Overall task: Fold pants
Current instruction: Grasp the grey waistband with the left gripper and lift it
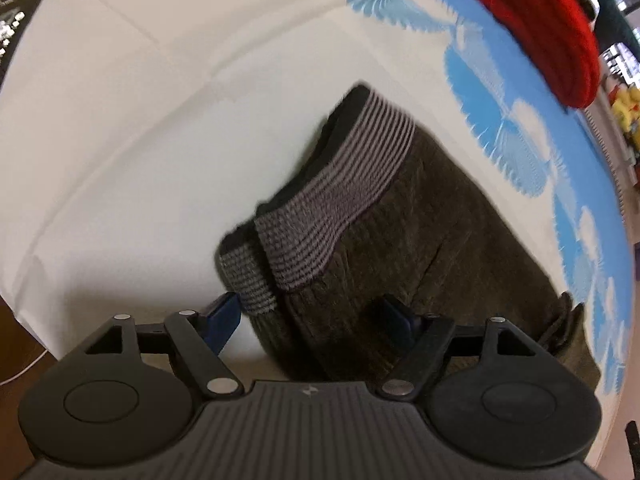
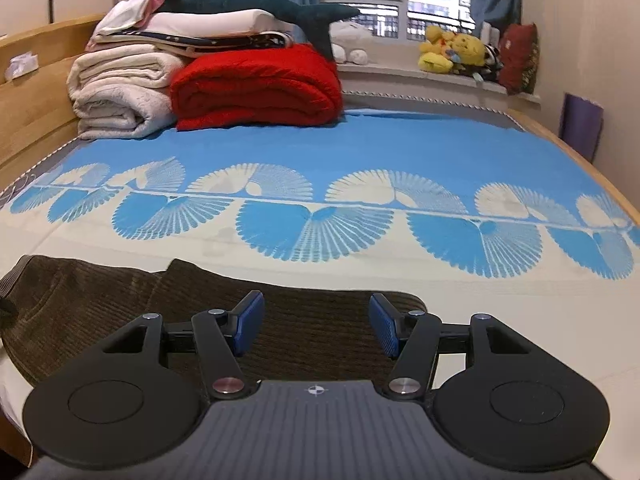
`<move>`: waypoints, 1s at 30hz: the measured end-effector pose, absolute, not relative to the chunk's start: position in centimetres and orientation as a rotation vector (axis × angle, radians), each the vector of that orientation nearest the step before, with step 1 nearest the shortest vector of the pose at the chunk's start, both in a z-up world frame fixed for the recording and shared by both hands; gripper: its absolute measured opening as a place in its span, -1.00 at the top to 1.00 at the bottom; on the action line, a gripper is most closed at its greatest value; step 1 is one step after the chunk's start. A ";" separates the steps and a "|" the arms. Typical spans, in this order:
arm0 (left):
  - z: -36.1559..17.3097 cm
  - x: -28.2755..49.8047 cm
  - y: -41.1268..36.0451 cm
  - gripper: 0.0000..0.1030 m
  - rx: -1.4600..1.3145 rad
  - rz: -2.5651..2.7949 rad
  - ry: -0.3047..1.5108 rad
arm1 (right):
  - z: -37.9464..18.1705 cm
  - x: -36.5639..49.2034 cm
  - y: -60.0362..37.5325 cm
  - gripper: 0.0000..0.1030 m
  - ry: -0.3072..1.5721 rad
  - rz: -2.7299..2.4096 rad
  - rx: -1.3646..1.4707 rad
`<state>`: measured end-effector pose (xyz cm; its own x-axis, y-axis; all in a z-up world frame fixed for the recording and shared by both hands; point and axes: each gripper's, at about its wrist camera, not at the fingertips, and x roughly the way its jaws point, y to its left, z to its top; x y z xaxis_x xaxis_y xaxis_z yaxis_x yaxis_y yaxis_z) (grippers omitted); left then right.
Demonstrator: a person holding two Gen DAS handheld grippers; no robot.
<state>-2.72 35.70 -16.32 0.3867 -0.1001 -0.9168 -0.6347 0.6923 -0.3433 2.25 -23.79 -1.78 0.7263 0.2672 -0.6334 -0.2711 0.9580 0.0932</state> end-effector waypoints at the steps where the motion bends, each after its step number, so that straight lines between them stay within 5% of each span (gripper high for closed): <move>1: -16.3 -2.4 35.4 -0.62 -0.749 0.389 1.143 | -1.8 2.3 -24.1 -0.17 0.701 0.292 0.002; 4: -16.3 -2.1 34.9 -0.60 -0.733 0.419 1.136 | -2.1 2.6 -25.2 -0.19 0.724 0.280 0.037; 11: -13.1 -2.6 33.7 0.35 -0.629 0.504 1.070 | -4.1 3.8 -26.6 -0.21 0.854 0.269 0.113; 21: -2.1 -0.8 17.7 0.55 -0.137 0.294 0.718 | -6.5 4.8 -27.8 -0.21 0.994 0.234 0.165; 30: -0.7 -1.0 -4.2 0.57 0.175 -0.281 0.501 | -6.6 5.0 -33.8 -0.21 0.967 0.208 0.542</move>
